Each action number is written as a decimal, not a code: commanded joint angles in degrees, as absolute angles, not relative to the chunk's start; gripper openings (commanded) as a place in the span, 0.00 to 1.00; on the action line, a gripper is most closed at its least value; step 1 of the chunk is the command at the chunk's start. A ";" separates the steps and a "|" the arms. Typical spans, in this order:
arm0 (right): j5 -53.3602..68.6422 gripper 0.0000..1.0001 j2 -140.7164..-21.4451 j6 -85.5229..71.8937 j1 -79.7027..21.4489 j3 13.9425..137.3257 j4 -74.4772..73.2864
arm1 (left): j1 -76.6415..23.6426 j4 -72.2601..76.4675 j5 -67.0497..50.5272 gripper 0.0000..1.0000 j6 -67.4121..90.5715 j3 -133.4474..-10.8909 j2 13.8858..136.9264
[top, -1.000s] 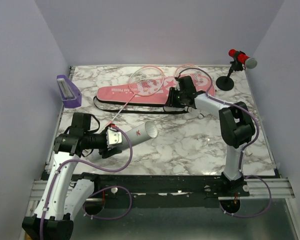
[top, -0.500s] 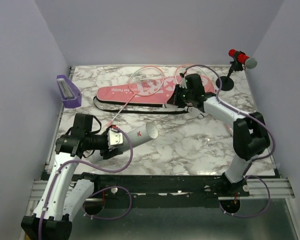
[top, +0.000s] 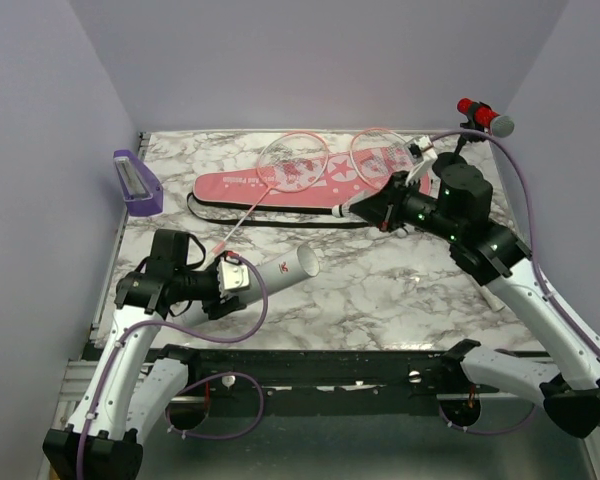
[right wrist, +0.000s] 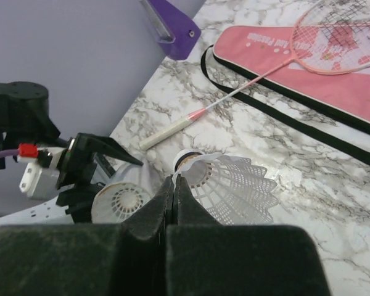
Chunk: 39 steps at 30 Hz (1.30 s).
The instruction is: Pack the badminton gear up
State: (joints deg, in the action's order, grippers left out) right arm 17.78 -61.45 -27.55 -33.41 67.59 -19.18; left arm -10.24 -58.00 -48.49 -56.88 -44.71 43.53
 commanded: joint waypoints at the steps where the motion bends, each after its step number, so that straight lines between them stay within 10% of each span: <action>1: 23.28 0.00 -59.59 -27.86 -34.01 68.46 -28.64 | -10.46 -55.11 -48.34 0.72 -55.72 -44.47 43.68; 39: 25.84 0.00 -68.99 -30.76 -49.92 70.31 -18.20 | -11.16 -58.27 -49.92 0.71 -57.22 -48.16 44.03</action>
